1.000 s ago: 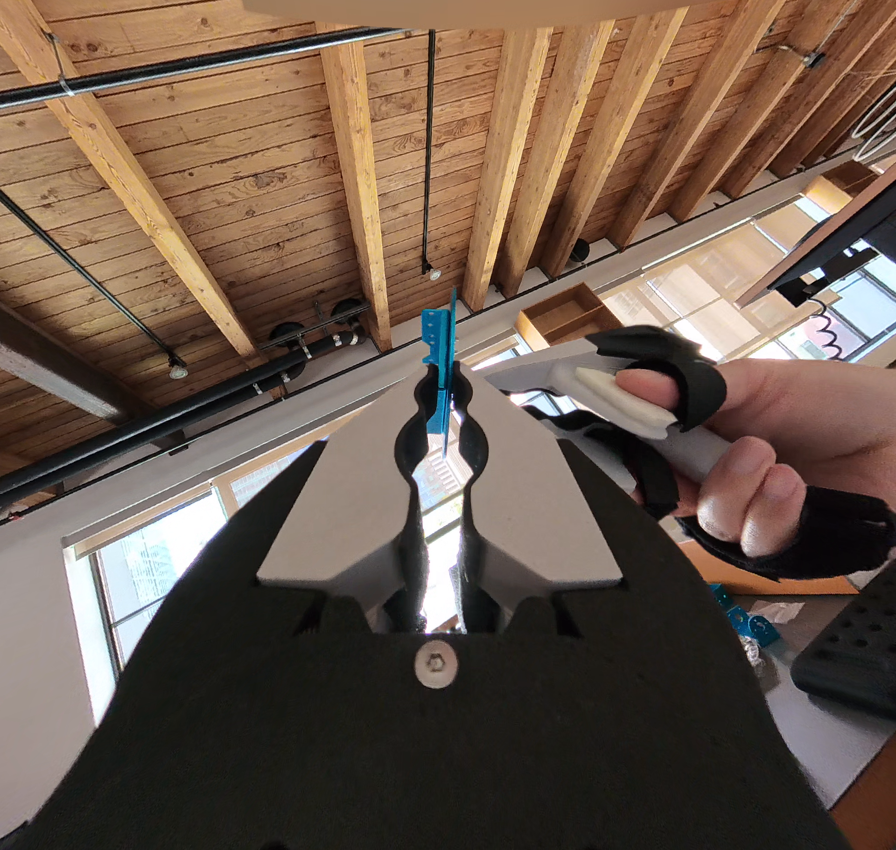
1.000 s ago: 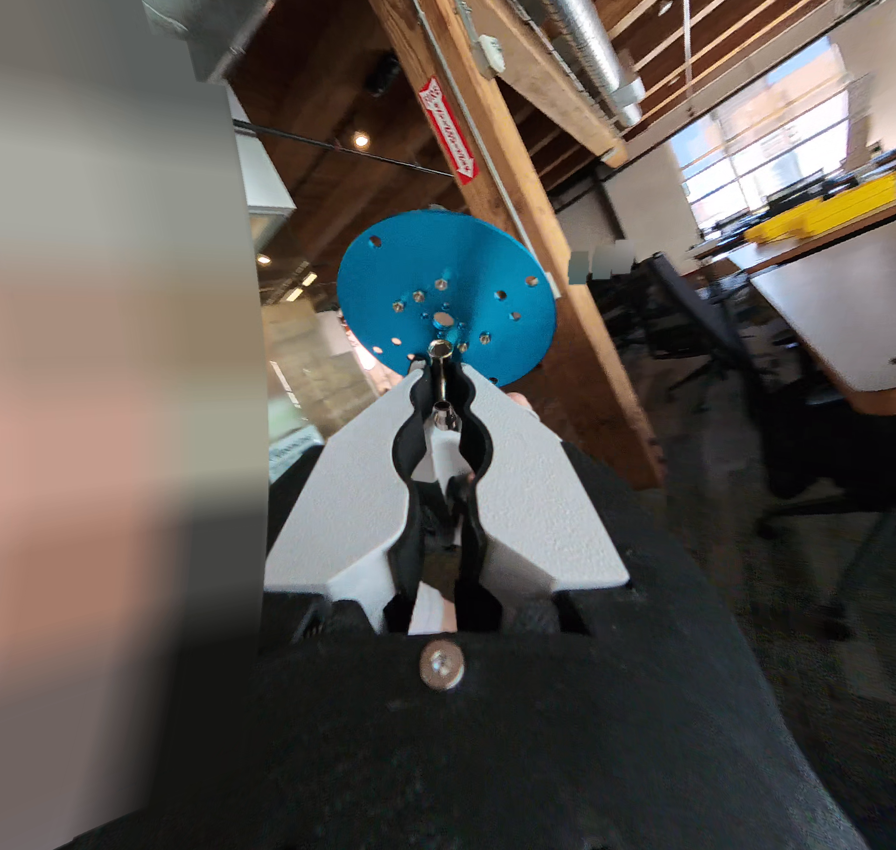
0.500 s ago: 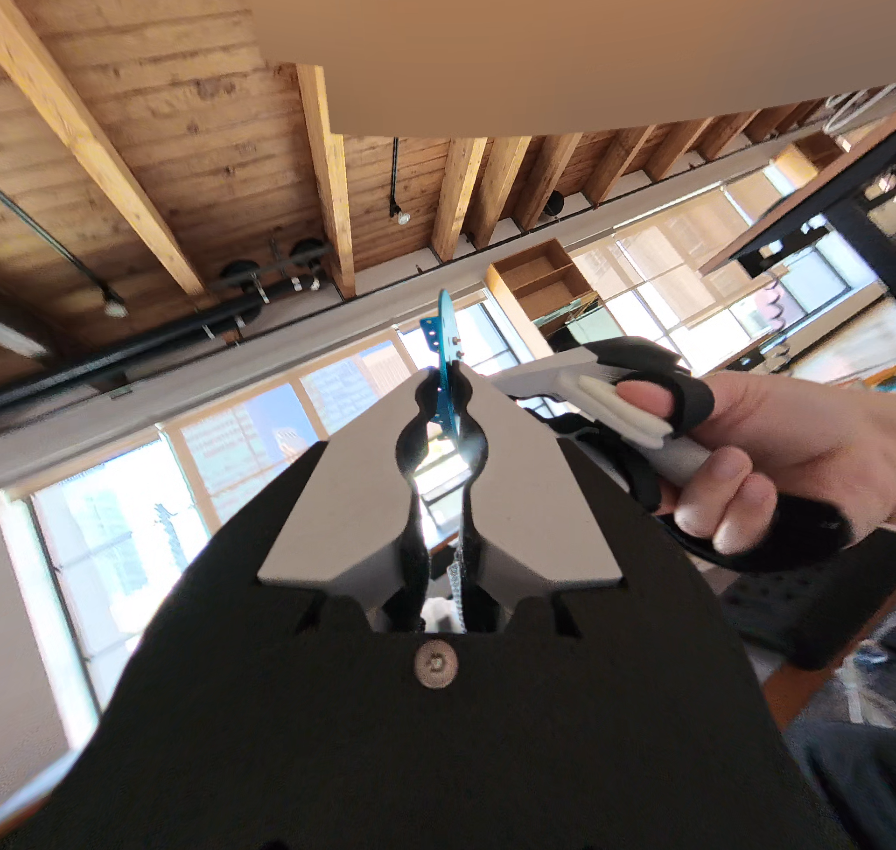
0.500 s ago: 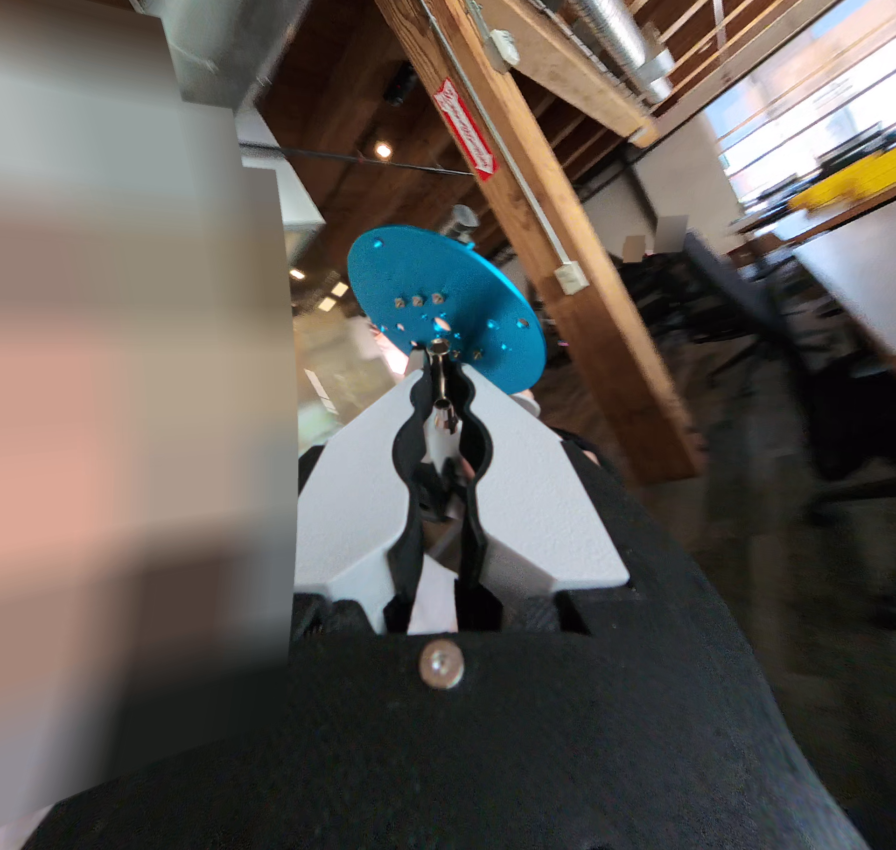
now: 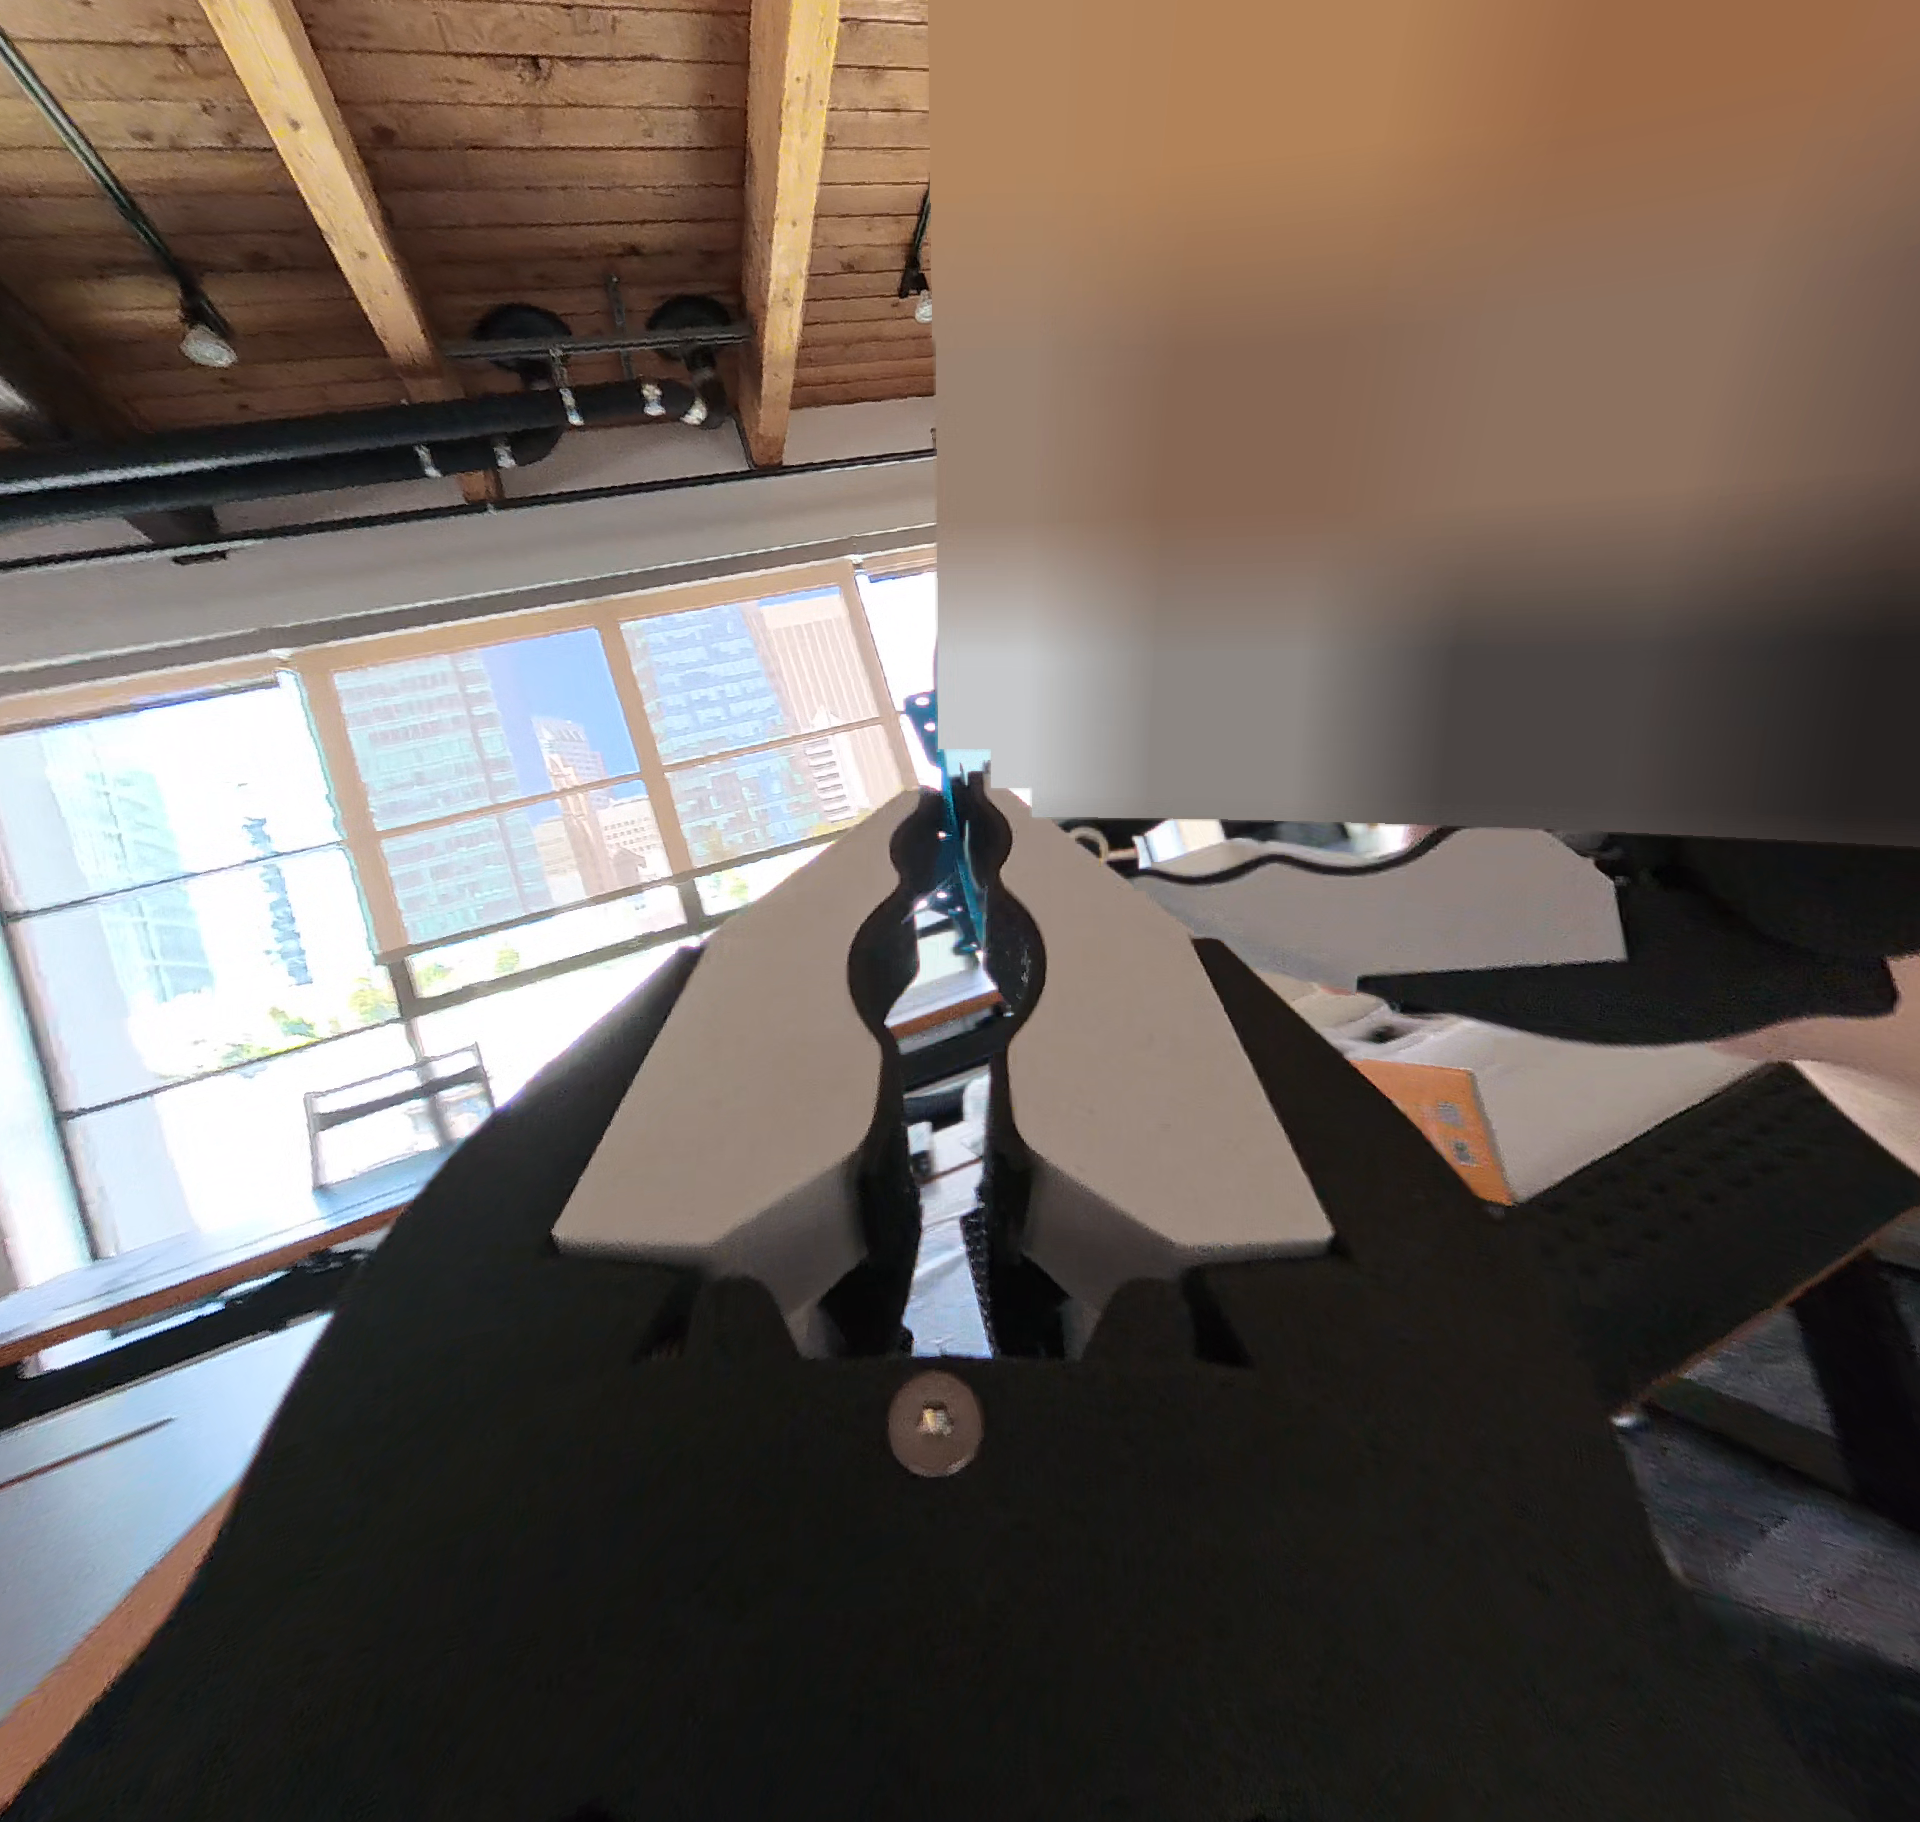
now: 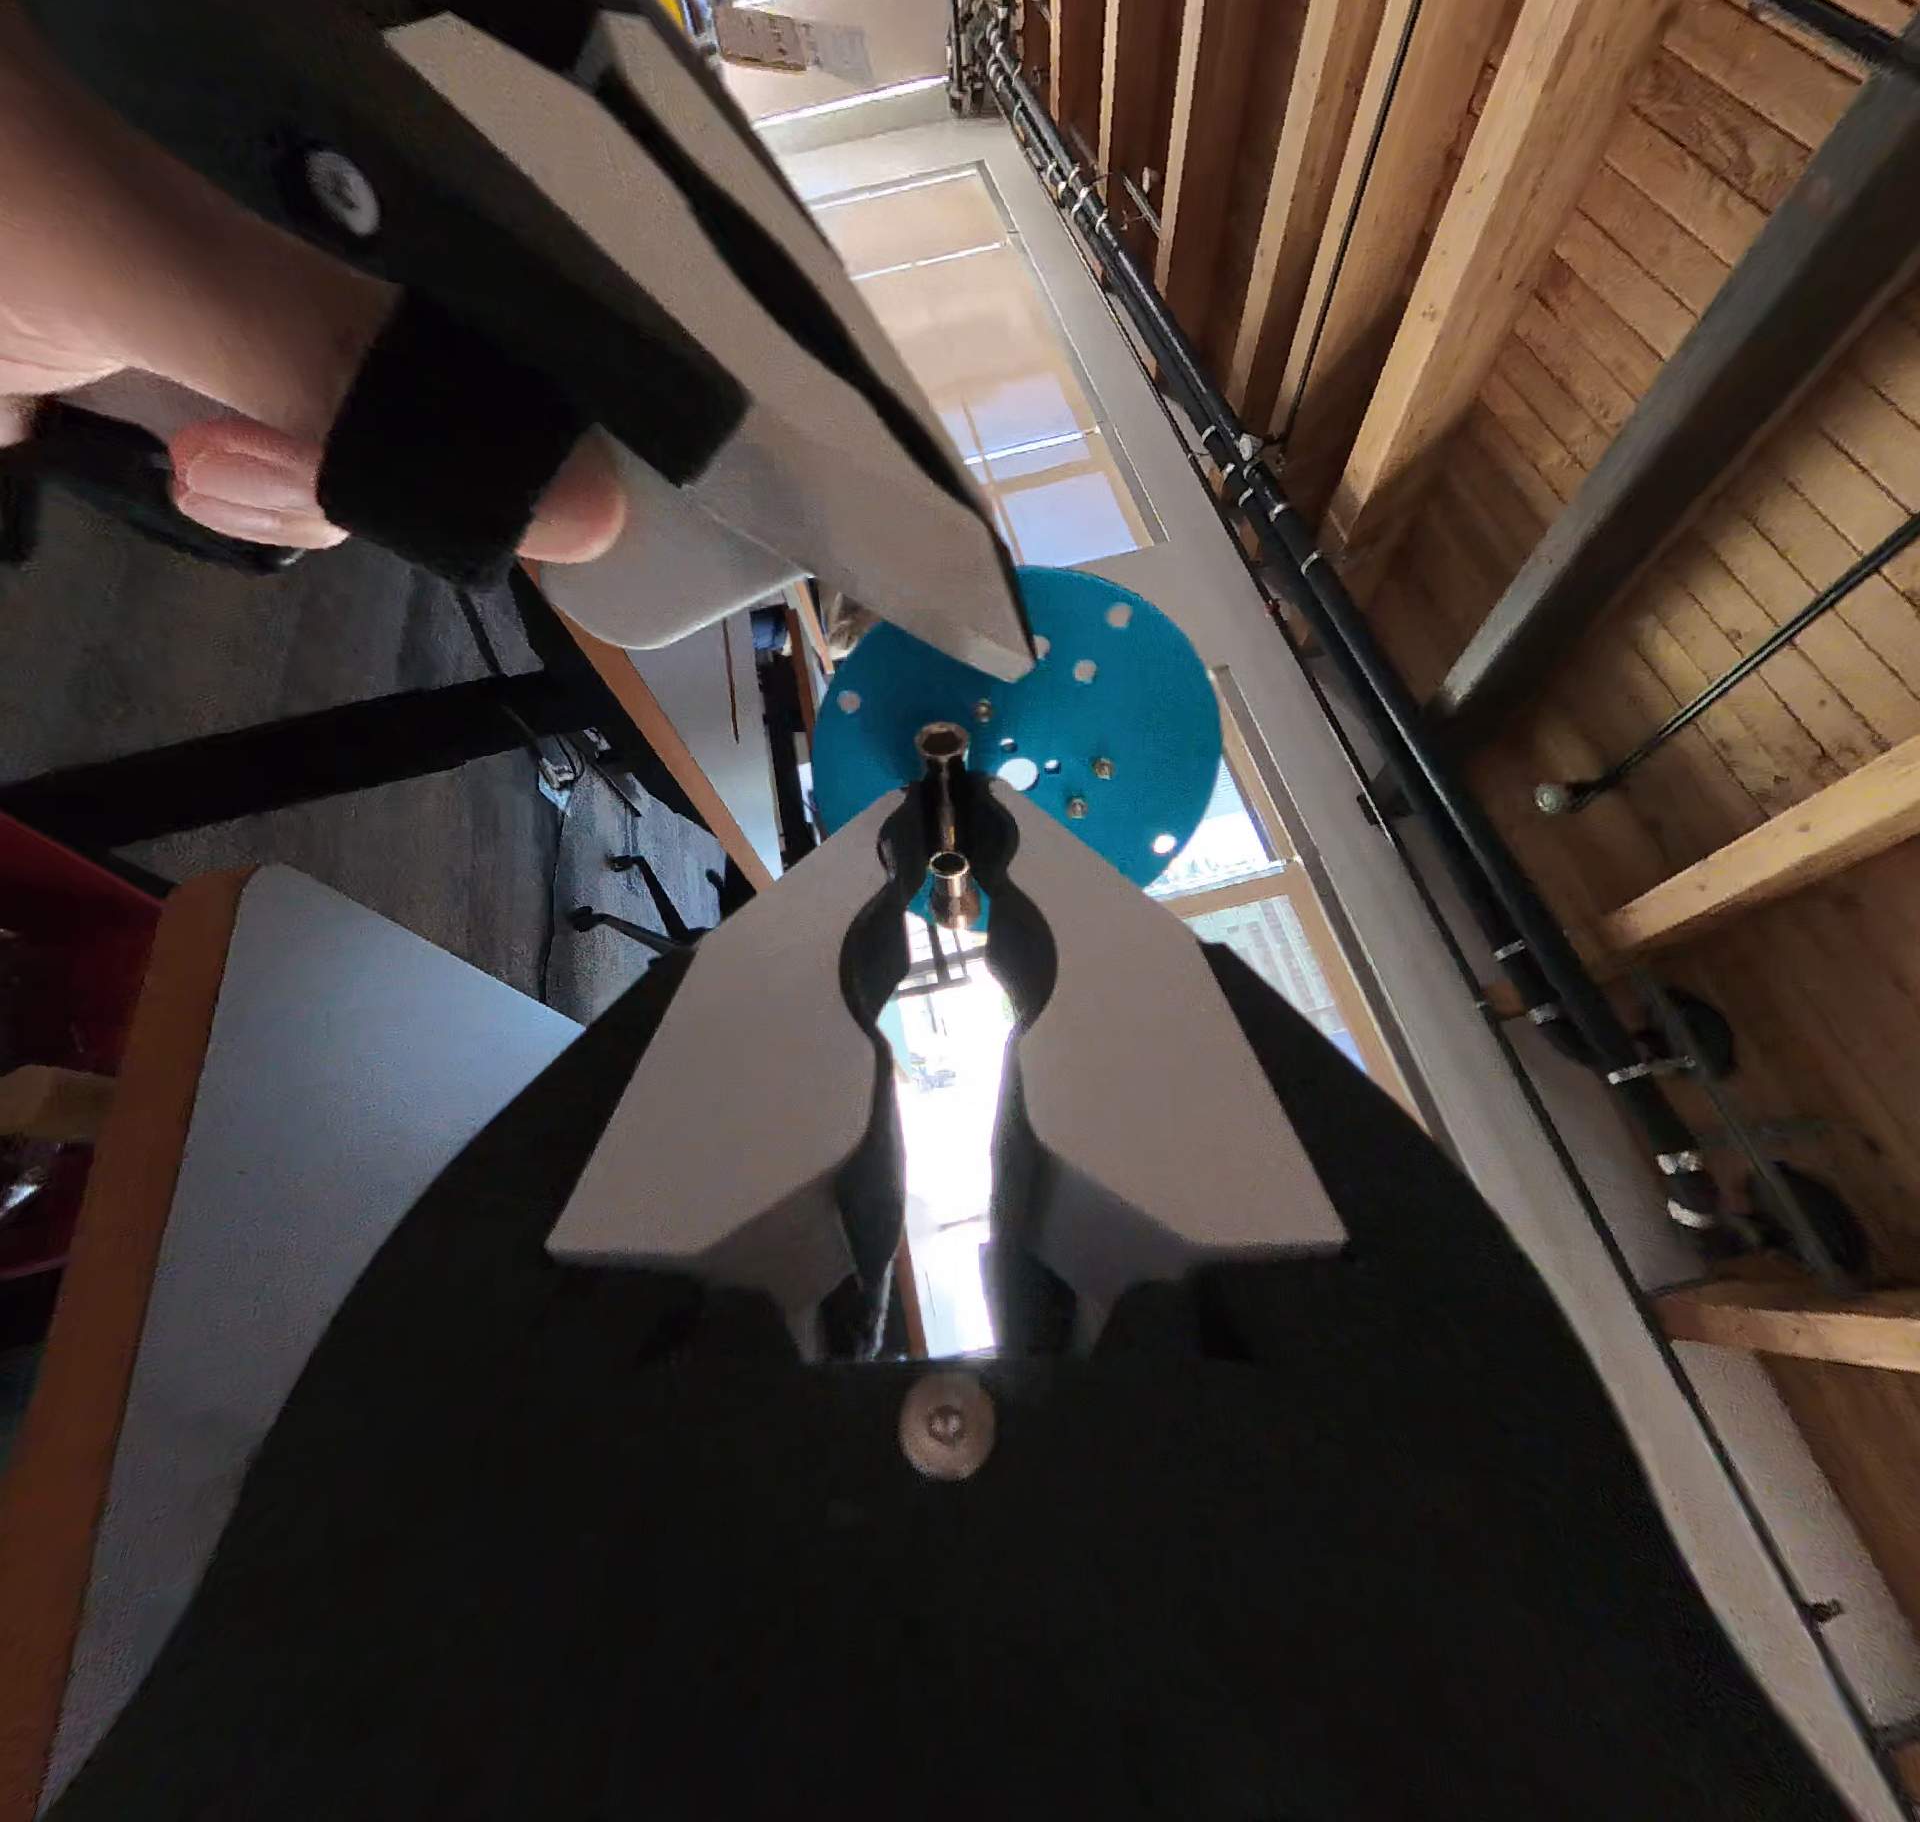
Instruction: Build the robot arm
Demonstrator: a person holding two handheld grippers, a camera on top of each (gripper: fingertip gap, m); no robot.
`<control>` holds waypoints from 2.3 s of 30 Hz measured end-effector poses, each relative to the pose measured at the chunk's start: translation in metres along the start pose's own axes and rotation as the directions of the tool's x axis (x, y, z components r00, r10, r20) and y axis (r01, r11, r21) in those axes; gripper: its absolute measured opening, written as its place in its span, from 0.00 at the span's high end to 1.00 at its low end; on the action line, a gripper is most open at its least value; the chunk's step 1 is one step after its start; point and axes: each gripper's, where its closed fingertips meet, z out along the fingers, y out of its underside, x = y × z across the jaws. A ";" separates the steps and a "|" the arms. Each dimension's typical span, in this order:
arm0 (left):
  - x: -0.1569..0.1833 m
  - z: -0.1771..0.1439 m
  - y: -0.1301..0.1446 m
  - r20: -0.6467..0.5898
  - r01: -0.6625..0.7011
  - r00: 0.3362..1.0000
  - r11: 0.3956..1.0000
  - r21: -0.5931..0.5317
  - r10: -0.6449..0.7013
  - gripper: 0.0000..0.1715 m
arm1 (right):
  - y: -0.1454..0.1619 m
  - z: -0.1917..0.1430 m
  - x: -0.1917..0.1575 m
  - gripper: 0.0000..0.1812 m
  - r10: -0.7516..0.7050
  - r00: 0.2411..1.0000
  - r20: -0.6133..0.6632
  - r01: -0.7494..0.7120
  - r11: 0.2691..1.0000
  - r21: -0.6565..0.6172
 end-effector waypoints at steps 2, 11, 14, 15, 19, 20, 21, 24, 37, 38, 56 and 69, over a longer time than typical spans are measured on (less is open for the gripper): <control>0.001 0.000 0.001 0.017 -0.048 0.999 0.999 -0.008 0.049 0.99 | 0.002 0.003 0.001 0.96 -0.063 0.997 -0.044 0.062 0.997 -0.037; -0.008 -0.003 0.002 0.040 -0.025 0.999 1.000 -0.004 0.025 0.99 | -0.010 0.002 0.005 0.96 -0.061 0.995 -0.078 0.061 0.998 -0.005; -0.007 -0.003 0.003 0.032 -0.008 0.999 1.000 -0.003 0.008 0.99 | -0.010 0.004 0.005 0.96 -0.067 0.995 -0.072 0.066 0.998 -0.008; -0.007 -0.003 0.003 0.034 -0.010 0.999 1.000 -0.004 0.010 0.99 | -0.009 0.006 0.003 0.96 -0.063 0.996 -0.062 0.063 0.998 -0.010; -0.017 -0.003 0.012 0.056 0.035 0.998 0.999 -0.038 -0.033 0.99 | 0.015 0.002 0.001 0.96 0.072 0.997 0.001 -0.072 0.997 -0.027; -0.022 -0.004 0.017 0.064 0.073 0.995 0.996 -0.054 -0.070 0.99 | 0.032 0.002 -0.003 0.97 0.164 0.985 0.059 -0.162 0.986 -0.047; -0.029 -0.006 0.025 0.072 0.120 0.991 0.990 -0.078 -0.115 0.99 | 0.056 0.005 -0.015 0.97 0.279 0.946 0.162 -0.265 0.959 -0.104; -0.044 -0.013 0.061 0.078 0.335 0.942 0.924 -0.184 -0.326 0.99 | 0.141 0.008 -0.087 0.96 0.676 0.538 0.504 -0.410 0.732 -0.544; -0.071 -0.039 0.166 0.192 0.844 0.516 0.457 -0.279 -0.835 0.99 | 0.212 0.055 -0.249 0.96 0.857 0.028 0.514 0.000 0.515 -0.857; -0.072 -0.041 0.169 0.199 0.847 0.510 0.450 -0.282 -0.837 0.99 | 0.215 0.054 -0.255 0.96 0.856 0.025 0.516 0.019 0.516 -0.856; -0.064 -0.044 0.183 0.212 0.880 0.435 0.363 -0.307 -0.875 0.98 | 0.138 0.070 -0.132 0.80 0.891 -0.141 0.432 -0.898 0.068 -0.435; -0.036 -0.029 0.157 0.101 0.911 0.316 0.272 -0.311 -0.943 0.95 | 0.082 0.037 -0.132 0.99 0.293 -0.823 0.486 -0.563 -0.535 -0.630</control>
